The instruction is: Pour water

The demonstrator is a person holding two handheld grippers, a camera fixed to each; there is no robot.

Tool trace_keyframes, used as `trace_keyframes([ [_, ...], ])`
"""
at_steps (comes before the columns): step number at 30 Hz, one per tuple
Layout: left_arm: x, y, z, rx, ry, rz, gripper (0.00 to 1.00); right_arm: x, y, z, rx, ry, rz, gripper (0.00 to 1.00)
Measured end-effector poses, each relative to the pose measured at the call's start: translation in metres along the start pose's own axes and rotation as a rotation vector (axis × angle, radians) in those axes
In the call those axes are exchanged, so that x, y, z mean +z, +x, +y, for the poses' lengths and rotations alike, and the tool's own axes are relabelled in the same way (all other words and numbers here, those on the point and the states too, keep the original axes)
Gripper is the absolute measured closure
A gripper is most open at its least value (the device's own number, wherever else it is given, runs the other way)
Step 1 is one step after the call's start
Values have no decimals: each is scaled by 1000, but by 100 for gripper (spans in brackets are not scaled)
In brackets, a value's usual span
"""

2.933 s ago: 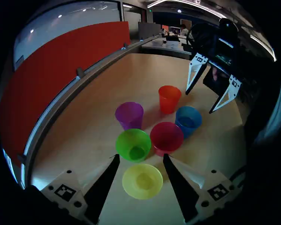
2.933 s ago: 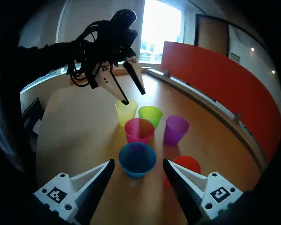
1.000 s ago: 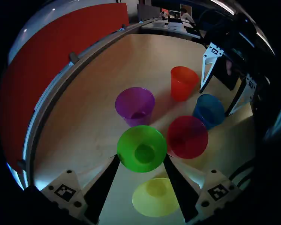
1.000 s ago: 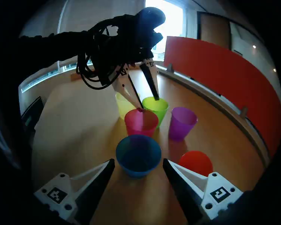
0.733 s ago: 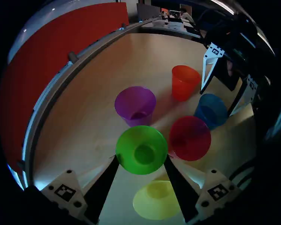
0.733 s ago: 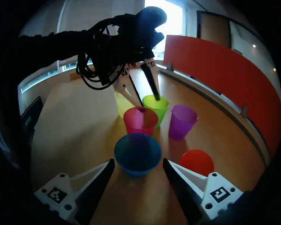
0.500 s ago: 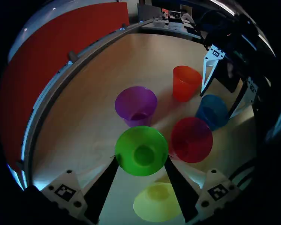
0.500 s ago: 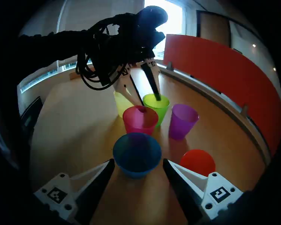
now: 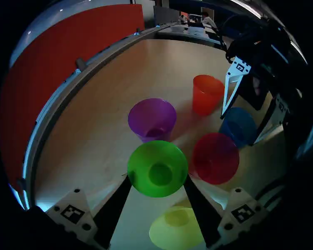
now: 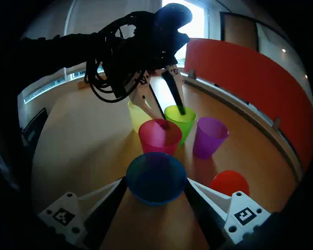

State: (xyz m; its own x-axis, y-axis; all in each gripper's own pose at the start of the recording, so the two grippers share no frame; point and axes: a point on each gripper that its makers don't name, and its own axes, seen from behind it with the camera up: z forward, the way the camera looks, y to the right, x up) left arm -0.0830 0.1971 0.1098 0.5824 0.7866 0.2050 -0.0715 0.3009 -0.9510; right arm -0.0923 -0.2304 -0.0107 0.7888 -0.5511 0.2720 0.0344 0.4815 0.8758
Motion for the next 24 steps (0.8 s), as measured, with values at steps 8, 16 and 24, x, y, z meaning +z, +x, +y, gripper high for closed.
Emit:
trace_keyframes([
  [8, 3, 3, -4, -1, 19, 16, 14, 7, 0, 1, 29, -7, 10, 5],
  [16, 4, 2, -7, 5, 35, 27, 15, 8, -1, 1, 43, -7, 13, 10],
  [24, 5, 4, -5, -34, 21, 46, 15, 6, -2, 0, 48, -5, 15, 11],
])
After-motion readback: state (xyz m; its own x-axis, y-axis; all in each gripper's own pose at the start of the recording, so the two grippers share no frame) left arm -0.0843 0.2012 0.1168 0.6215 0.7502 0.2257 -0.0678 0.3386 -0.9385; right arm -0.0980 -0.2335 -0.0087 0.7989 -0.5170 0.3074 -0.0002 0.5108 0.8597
